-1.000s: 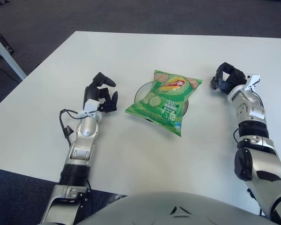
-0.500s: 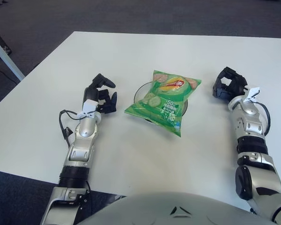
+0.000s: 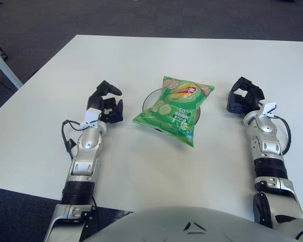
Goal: Put the snack into the plate.
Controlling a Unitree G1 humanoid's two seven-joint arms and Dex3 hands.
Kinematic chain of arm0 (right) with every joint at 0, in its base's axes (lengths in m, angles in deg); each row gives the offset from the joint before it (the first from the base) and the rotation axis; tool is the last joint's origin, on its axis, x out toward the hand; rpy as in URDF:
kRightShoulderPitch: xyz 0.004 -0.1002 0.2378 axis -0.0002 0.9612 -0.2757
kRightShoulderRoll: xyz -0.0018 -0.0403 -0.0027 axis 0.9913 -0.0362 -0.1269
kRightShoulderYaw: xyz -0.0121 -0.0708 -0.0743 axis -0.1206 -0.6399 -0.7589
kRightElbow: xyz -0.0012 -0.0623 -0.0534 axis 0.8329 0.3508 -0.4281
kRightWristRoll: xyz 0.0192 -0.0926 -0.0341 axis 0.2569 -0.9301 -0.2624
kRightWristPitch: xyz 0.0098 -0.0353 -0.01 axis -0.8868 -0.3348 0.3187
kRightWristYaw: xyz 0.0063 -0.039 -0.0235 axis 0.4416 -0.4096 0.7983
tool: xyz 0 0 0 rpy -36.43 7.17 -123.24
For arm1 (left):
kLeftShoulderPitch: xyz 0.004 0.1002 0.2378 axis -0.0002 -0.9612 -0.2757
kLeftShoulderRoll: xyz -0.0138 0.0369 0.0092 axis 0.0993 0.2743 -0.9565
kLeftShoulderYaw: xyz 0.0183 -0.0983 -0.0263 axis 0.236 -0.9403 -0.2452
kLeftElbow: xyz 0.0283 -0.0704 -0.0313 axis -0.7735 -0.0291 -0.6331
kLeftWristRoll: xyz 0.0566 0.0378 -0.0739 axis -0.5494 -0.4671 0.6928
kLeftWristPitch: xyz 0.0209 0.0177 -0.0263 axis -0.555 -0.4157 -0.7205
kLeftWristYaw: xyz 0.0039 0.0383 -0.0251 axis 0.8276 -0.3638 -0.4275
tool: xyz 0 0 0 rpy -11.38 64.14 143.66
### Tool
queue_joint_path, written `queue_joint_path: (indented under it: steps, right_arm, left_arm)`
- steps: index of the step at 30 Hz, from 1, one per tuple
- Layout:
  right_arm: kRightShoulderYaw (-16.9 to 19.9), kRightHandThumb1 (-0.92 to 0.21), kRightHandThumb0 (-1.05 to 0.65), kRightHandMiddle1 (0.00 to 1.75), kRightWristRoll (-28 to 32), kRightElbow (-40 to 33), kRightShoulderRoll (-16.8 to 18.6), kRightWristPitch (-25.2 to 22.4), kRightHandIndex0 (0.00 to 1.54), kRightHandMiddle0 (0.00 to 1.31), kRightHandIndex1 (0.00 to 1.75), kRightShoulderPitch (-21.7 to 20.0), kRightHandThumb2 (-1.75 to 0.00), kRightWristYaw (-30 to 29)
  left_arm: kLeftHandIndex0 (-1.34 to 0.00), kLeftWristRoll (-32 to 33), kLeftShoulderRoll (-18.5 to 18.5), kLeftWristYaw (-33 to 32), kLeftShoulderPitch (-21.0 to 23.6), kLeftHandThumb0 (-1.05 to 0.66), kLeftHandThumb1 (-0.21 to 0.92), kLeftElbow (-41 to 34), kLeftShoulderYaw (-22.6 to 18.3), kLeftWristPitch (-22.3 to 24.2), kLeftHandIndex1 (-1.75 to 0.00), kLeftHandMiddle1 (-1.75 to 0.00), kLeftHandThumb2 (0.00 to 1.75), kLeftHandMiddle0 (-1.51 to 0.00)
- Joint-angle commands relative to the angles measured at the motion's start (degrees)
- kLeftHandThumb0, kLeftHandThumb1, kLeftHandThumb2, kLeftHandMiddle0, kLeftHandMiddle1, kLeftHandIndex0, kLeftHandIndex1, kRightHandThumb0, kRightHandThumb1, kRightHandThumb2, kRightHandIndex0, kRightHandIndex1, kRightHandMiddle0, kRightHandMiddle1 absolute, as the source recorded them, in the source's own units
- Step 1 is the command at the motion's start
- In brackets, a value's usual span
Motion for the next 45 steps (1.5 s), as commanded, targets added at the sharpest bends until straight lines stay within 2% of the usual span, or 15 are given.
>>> queue_joint_path:
  steps: [1,10,19,25,38,45]
  right_arm:
    - [-1.3,-0.22,-0.52,1.75,-0.8,2.4,3.0,1.2,1.37,0.69,1.75,6.6,-1.43,-0.1]
    - [-2.8,-0.25,-0.51,1.75,-0.4,2.8,4.8,2.8,1.36,0.67,1.75,8.2,-1.40,-0.5]
    - [-3.6,-0.26,-0.50,1.75,1.3,-1.3,7.3,-2.5,1.36,0.66,1.75,8.7,-1.39,-1.9]
    - [-4.1,-0.24,-0.51,1.75,2.1,-2.4,7.8,-3.1,1.34,0.68,1.75,9.0,-1.41,-0.7]
    - [-3.9,-0.22,-0.52,1.75,4.4,-2.1,8.1,-6.1,1.33,0.69,1.75,6.8,-1.43,0.9]
    - [-3.1,-0.22,-0.52,1.75,5.3,-0.2,8.3,-5.9,1.33,0.69,1.75,5.0,-1.43,0.5]
  left_arm:
    - [-0.52,1.4,-1.8,1.5,-7.8,-0.44,0.43,4.3,-0.5,0.6,-1.75,-1.75,1.17,-1.25]
    - [-0.52,2.5,-0.9,3.7,-7.8,-0.44,0.43,5.2,-3.0,0.3,-1.75,-1.75,1.18,-1.27]
    - [-0.53,3.6,-0.2,6.2,-6.4,-0.45,0.42,9.2,-5.5,-1.2,-1.75,-1.75,1.18,-1.27]
    - [-0.53,3.8,-0.2,6.6,-5.4,-0.45,0.42,11.5,-6.5,-3.1,-1.75,-1.75,1.19,-1.28]
    - [-0.53,4.4,-0.5,6.1,-2.2,-0.45,0.42,15.1,-8.0,-4.2,-1.75,-1.75,1.18,-1.25]
    - [-0.52,4.2,-0.4,6.1,-0.5,-0.44,0.43,17.2,-8.2,-5.2,-1.75,-1.75,1.18,-1.24]
